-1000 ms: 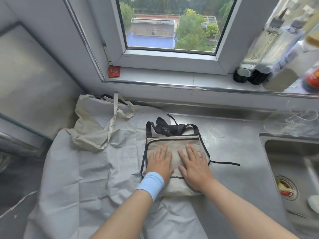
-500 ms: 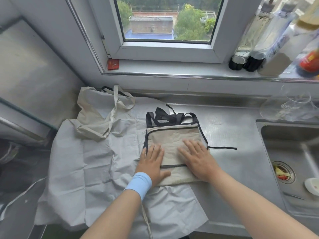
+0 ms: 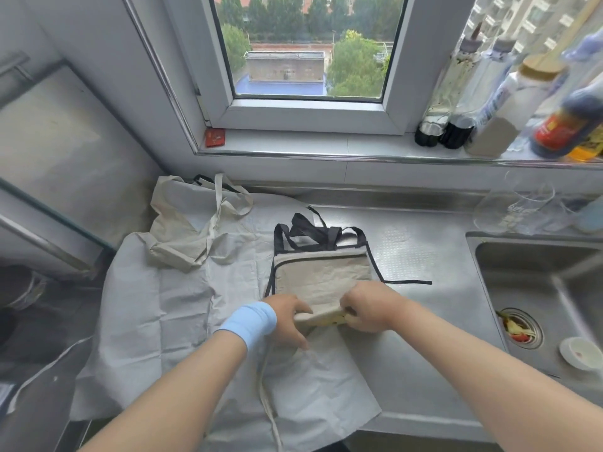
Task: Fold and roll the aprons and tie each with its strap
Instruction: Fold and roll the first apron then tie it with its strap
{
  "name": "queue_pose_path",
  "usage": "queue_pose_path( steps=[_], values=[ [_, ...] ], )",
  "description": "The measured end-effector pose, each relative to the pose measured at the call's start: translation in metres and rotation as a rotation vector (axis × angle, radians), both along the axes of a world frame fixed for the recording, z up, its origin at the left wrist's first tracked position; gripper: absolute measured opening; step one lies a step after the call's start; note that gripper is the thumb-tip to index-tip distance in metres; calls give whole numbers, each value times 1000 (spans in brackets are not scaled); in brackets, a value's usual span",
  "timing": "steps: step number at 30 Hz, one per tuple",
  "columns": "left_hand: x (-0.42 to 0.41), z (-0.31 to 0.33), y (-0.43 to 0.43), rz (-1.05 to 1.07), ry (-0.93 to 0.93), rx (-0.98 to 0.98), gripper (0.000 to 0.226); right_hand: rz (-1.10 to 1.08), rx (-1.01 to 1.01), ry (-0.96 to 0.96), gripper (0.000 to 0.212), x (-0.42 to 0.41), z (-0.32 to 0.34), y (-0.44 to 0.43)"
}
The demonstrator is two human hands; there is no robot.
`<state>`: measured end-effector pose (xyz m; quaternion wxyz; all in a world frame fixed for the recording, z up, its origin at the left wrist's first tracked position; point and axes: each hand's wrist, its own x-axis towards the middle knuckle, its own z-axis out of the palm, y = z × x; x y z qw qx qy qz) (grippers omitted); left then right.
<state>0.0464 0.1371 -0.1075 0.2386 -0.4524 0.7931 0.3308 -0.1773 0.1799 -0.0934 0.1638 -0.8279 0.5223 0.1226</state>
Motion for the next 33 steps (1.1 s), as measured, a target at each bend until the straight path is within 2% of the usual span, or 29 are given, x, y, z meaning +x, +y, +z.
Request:
queue_pose_path(
  steps=[2, 3, 6, 9, 12, 18, 20, 22, 24, 26, 30, 31, 33],
  values=[
    [-1, 10, -8, 116, -4, 62, 38, -78, 79, -37, 15, -4, 16, -10],
    [-1, 13, -13, 164, -5, 73, 34, -88, 98, -27, 15, -7, 21, -15],
    [1, 9, -27, 273, 19, 100, 37, -108, 67, -26, 17, -15, 20, -30],
    [0, 6, -39, 343, 45, 110, 29, -45, -22, -64, 21, -21, 5, -49],
    [0, 9, -51, 385, 74, 10, 26, -73, -59, -86, 27, -26, -13, -65],
    [0, -8, -68, 479, 147, -104, 21, -146, -136, 4, 22, -32, -41, -85],
    [-6, -12, -68, 411, 69, -268, 27, -130, -192, 8, 22, -30, -47, -90],
    [-16, -20, -61, 241, -19, -611, 35, -101, -216, 4, 19, -29, -52, -93],
    [-31, -25, -50, 90, -10, -799, 42, -54, -238, 9, 17, -29, -58, -96],
    [-47, -37, -38, -35, 63, -812, 40, -17, -310, 43, 16, -29, -63, -95],
    [-54, -62, -22, -69, 108, -627, 51, -36, -547, 49, 7, -16, -66, -80],
    [-51, -66, -20, -72, 91, -601, 55, -38, -578, 11, 8, -12, -69, -74],
    [-44, -74, -18, -58, 71, -574, 61, -72, -524, -50, 24, -5, -80, -59]
  ],
)
